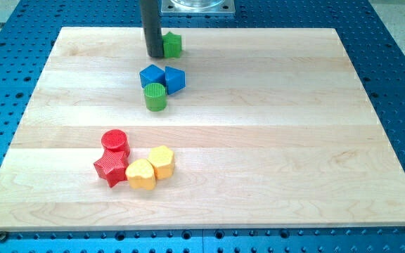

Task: Move the blue cube to the top right of the green circle

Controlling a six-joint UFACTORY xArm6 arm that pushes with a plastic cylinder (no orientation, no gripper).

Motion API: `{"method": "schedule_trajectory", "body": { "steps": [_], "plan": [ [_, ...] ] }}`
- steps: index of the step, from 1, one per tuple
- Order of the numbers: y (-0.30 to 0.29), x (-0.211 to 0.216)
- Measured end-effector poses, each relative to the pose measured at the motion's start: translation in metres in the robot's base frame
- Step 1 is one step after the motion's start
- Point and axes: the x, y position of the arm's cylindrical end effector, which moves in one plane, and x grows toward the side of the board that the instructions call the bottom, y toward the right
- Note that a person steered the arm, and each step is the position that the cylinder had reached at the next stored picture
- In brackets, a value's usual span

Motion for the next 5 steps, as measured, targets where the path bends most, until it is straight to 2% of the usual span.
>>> {"method": "schedule_trajectory", "body": {
  "steps": [1,2,3,4,5],
  "plan": [
    [0.047,-0.002],
    [0.044,0.021],
    [-0.08,0.016],
    [-0.096,0.07],
    [0.006,0.069]
  ]
}}
